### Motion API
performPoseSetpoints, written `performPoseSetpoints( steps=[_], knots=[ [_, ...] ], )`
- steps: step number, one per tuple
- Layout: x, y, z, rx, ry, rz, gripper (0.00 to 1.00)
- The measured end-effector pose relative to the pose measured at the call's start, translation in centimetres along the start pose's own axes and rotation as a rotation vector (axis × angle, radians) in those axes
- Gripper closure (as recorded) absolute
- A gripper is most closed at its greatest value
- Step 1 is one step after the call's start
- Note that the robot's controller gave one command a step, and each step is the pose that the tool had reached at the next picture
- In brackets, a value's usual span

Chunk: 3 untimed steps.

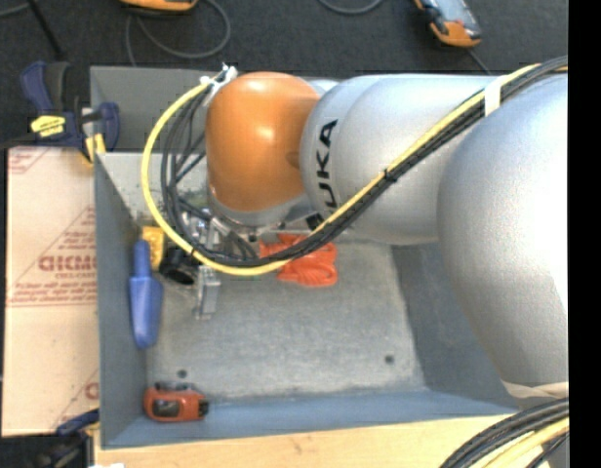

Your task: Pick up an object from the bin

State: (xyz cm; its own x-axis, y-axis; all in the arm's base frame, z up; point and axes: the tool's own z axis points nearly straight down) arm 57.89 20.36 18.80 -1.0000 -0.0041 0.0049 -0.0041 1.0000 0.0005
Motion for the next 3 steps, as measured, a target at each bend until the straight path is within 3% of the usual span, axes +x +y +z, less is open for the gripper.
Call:
performPoseSetpoints(
  steps=[2,3],
  knots=[
    [-0.3,0.0,-0.4,-0.002,-0.009,0.004,0.0],
    [-0.8,0.2,4.7,0.001,-0.005,-0.024,0.0]
  ],
)
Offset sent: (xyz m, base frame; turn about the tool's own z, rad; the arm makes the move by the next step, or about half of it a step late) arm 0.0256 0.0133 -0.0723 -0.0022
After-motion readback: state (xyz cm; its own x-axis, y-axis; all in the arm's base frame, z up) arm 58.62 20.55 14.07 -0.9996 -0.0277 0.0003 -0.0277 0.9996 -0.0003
